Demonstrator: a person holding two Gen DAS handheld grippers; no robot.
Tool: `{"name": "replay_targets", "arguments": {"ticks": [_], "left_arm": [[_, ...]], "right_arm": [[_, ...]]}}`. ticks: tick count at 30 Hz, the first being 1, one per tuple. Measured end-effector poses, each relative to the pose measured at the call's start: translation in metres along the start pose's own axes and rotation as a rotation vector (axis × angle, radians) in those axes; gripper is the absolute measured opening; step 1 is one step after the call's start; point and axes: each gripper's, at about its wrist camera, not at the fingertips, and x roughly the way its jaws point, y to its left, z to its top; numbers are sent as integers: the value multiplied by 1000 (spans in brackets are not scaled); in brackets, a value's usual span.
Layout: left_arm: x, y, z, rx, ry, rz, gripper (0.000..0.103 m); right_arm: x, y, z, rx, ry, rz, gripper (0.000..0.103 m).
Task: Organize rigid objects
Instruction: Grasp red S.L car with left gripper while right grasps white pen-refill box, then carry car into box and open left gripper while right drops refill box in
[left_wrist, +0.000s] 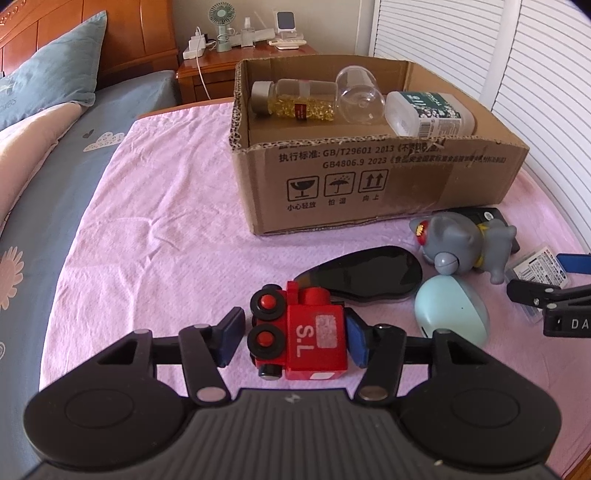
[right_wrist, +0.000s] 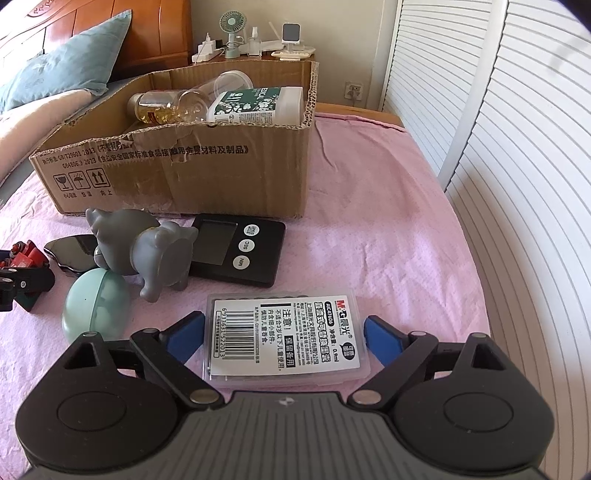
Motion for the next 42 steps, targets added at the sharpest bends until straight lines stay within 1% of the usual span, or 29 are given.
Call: {"name": "replay_targets", "arguments": {"ticks": [5, 6, 8, 9, 18, 21, 26, 29, 31, 35, 38, 42], "left_arm": [[-2, 0, -2, -17, 6, 16, 57], [-3, -1, -2, -12, 3, 13, 56], [-3, -1, -1, -11, 2, -4, 49], [-4, -1, -1, -6, 4, -10, 49], [-11, -5, 1, 99, 23, -42, 49], [-15, -6, 2, 129, 35, -69, 49], [-29, -7, 8, 177, 42, -102, 49], [-41, -7, 16, 209, 33, -121, 49], [-48, -6, 23, 222, 20, -131, 49], [-59, -6, 39, 233, -13, -142, 49], [-63, -4, 52, 232, -31, -145, 49], [-66, -1, 71, 231, -60, -140, 49]], "right_arm": [[0, -1, 0, 1, -1, 2, 95], [0, -1, 0, 0, -1, 2, 95], [-1, 0, -1, -1, -3, 3, 94], [-1, 0, -1, 1, -3, 1, 94], [-7, 1, -2, -24, 13, 3, 94], [-14, -1, -2, -34, 7, 10, 94], [-27, -4, 0, -48, 0, 24, 94], [-38, -7, 4, -57, -10, 47, 94], [-45, -7, 10, -66, -21, 62, 94], [-61, -8, 28, -76, -73, 93, 94], [-71, -6, 49, -85, -119, 113, 94], [-75, 0, 83, -105, -186, 115, 94]]}}
